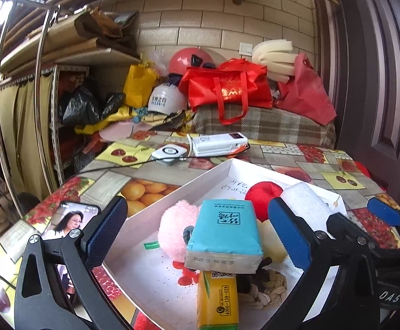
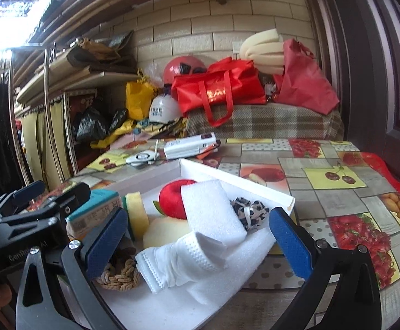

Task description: Organize soft objects

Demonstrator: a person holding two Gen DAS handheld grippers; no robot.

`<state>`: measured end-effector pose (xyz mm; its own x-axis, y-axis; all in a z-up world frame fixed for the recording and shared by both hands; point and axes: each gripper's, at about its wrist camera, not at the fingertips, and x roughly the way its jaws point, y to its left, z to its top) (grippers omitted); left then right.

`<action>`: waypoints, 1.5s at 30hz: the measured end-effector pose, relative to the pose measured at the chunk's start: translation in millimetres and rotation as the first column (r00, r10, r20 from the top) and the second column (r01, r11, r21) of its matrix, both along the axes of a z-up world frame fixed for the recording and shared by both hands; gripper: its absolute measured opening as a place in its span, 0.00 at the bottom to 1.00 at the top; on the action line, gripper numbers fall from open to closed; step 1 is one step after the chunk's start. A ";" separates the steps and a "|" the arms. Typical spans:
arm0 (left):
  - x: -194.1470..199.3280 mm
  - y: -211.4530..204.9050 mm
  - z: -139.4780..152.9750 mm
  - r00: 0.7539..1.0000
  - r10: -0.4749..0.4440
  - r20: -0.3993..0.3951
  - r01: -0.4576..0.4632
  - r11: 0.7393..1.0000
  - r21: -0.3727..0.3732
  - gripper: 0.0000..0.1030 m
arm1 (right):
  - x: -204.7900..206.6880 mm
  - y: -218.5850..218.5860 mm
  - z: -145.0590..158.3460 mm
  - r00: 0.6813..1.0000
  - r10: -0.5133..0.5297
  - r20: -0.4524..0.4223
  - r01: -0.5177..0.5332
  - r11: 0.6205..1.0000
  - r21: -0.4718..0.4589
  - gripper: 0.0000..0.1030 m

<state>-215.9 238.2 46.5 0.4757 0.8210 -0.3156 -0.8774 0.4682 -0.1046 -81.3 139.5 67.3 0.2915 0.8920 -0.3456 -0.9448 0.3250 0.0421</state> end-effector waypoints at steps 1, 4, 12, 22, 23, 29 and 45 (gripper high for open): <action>0.8 -3.3 0.6 1.000 0.000 -0.006 0.000 1.000 0.017 1.00 | 0.5 -3.1 0.9 1.000 -0.003 -0.002 0.003 1.000 0.018 1.00; 4.1 -9.0 1.6 1.000 -0.002 -0.026 0.003 0.999 0.040 1.00 | -0.1 -7.2 1.8 1.000 -0.020 0.007 0.020 0.999 0.026 1.00; 5.0 -21.3 0.6 0.999 -0.032 -0.034 0.032 0.999 0.017 1.00 | -4.6 -22.8 2.6 0.999 -0.027 0.040 0.026 0.999 0.022 1.00; 11.7 -60.9 1.2 0.992 -0.105 -0.076 0.108 0.994 0.033 1.00 | 0.5 -59.4 0.8 1.000 -0.016 -0.009 0.016 1.000 -0.010 1.00; 12.0 -63.0 1.1 0.991 -0.109 -0.080 0.111 0.993 0.030 1.00 | 1.5 -63.1 0.9 1.000 -0.018 -0.014 0.017 1.000 -0.011 1.00; 11.5 -84.1 1.2 0.989 -0.115 -0.095 0.117 0.993 0.014 1.00 | 11.9 -94.3 6.5 0.996 -0.080 -0.043 0.081 0.996 0.035 1.00; 12.3 -134.5 12.7 0.990 -0.121 -0.068 0.124 0.992 0.028 1.00 | 22.9 -181.7 21.3 0.963 -0.269 0.027 0.259 0.946 0.195 1.00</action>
<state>-203.5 103.7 59.2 0.5524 0.7680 -0.3241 -0.8177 0.5748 -0.0317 -58.4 -42.3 88.6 0.5385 0.8279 -0.1568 -0.8287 0.5541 0.0795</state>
